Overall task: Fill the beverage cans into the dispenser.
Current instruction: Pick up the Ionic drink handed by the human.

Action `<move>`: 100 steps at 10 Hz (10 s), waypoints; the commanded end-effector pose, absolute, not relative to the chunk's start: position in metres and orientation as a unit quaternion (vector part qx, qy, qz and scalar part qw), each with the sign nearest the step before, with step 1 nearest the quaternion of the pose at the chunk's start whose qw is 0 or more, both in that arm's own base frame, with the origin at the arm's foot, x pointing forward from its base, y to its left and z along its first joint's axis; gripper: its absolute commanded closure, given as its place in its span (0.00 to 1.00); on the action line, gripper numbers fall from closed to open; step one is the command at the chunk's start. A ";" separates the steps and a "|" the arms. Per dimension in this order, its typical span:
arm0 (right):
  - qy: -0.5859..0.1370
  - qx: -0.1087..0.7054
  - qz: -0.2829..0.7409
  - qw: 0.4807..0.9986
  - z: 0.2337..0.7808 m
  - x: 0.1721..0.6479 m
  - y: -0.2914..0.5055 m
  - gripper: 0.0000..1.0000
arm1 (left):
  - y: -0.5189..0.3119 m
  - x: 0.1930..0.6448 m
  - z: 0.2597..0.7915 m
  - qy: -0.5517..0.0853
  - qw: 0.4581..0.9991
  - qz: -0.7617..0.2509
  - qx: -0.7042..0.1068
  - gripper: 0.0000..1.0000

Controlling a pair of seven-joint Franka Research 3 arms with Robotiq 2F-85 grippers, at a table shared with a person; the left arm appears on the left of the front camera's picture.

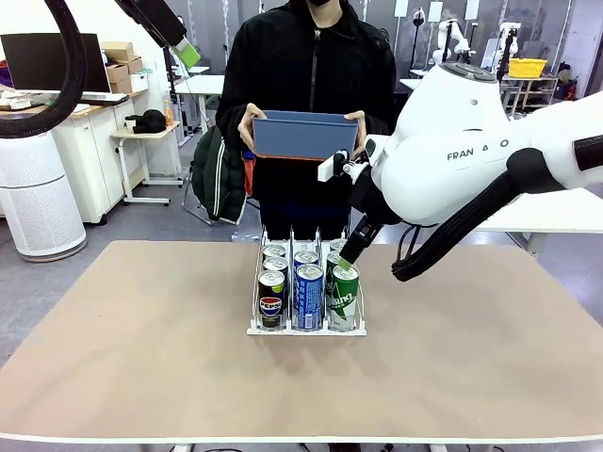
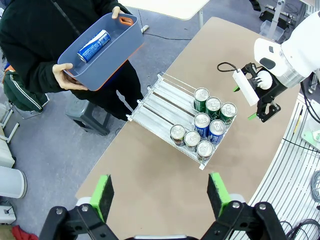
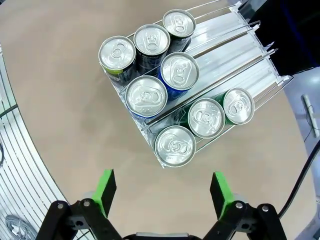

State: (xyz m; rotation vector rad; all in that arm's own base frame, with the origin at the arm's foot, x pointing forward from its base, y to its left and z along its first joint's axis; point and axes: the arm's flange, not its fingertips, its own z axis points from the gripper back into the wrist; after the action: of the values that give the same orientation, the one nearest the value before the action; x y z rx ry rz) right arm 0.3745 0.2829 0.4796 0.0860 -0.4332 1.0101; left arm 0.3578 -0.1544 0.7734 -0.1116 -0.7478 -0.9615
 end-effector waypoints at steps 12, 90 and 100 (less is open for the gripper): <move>-0.305 0.078 0.491 0.813 0.615 0.395 0.215 0.00 | -0.154 0.358 0.773 -0.350 0.818 -0.453 -0.058 0.00; -0.360 0.153 0.473 0.789 0.780 0.407 0.069 0.00 | -0.108 0.475 0.745 -0.301 0.851 -0.428 -0.026 0.00; -0.360 0.153 0.473 0.789 0.780 0.407 0.069 0.00 | -0.127 0.517 0.709 -0.277 0.834 -0.474 -0.060 0.00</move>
State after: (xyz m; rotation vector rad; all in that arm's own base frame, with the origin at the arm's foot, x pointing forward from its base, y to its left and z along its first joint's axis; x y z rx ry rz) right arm 0.4073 0.0703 0.7809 0.3216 -0.7829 1.0155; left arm 0.5195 -0.1311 0.7152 -0.1022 -0.5908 -0.9681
